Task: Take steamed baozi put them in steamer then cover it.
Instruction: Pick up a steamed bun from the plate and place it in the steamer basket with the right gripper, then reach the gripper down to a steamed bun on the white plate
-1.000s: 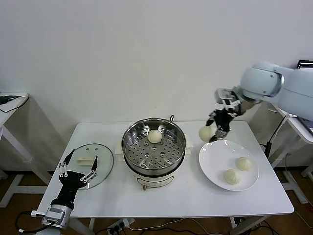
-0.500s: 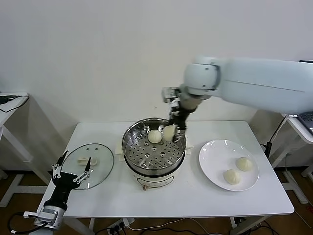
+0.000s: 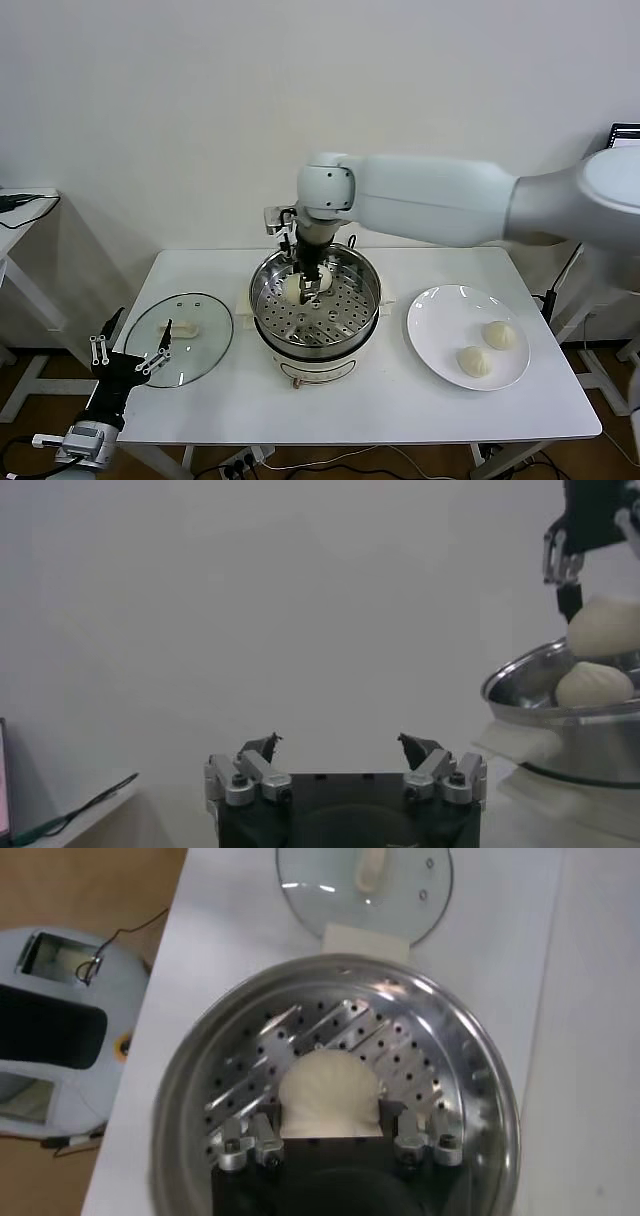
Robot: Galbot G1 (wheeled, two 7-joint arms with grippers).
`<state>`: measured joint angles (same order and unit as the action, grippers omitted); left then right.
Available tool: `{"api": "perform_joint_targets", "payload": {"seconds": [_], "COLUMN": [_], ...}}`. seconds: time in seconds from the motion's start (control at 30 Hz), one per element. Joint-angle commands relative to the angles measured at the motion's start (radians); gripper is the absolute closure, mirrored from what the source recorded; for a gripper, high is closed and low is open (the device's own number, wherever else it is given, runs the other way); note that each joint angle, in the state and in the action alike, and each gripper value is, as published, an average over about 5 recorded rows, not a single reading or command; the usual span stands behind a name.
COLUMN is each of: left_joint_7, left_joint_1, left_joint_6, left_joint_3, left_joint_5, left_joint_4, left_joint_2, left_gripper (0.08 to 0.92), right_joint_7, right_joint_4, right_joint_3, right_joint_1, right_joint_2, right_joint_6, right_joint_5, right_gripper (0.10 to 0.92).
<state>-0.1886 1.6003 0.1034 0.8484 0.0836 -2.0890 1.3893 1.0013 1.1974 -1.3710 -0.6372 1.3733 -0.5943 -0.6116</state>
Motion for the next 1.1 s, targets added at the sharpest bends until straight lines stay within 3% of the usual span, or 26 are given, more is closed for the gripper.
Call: {"api": "perform_joint_targets", "payload": {"seconds": [0.03, 0.43, 0.63, 0.73, 0.87, 1.1], "left_joint_7": [-0.001, -0.003, -0.003, -0.003, -0.001, 0.004], "left_joint_1": [-0.002, -0.004, -0.007, -0.008, -0.005, 0.003], "left_joint_6": [0.0, 0.0, 0.002, 0.002, 0.001, 0.0], "left_joint_3": [0.007, 0.006, 0.005, 0.005, 0.0, -0.016], "left_joint_5": [-0.002, -0.001, -0.001, -0.001, 0.0, 0.015], "left_joint_4": [0.007, 0.018, 0.022, 0.025, 0.02, 0.0], "left_joint_2": [0.001, 0.001, 0.005, 0.008, 0.009, 0.015], "left_gripper": [0.177, 0.177, 0.177, 0.177, 0.177, 0.177], "right_joint_7": [0.011, 0.025, 0.038, 0.046, 0.068, 0.15], "right_joint_4": [-0.139, -0.197, -0.176, -0.146, -0.062, 0.158], "right_joint_3": [0.039, 0.067, 0.07, 0.084, 0.104, 0.071], "right_joint_1": [0.11, 0.175, 0.169, 0.146, 0.064, -0.144], "right_joint_2": [0.081, 0.118, 0.1, 0.064, -0.043, -0.406], "right_joint_6": [0.01, 0.029, 0.033, 0.035, 0.038, 0.088], "right_joint_5": [0.075, 0.135, 0.143, 0.143, 0.103, 0.046], "right_gripper": [0.372, 0.36, 0.23, 0.206, 0.203, 0.203]}}
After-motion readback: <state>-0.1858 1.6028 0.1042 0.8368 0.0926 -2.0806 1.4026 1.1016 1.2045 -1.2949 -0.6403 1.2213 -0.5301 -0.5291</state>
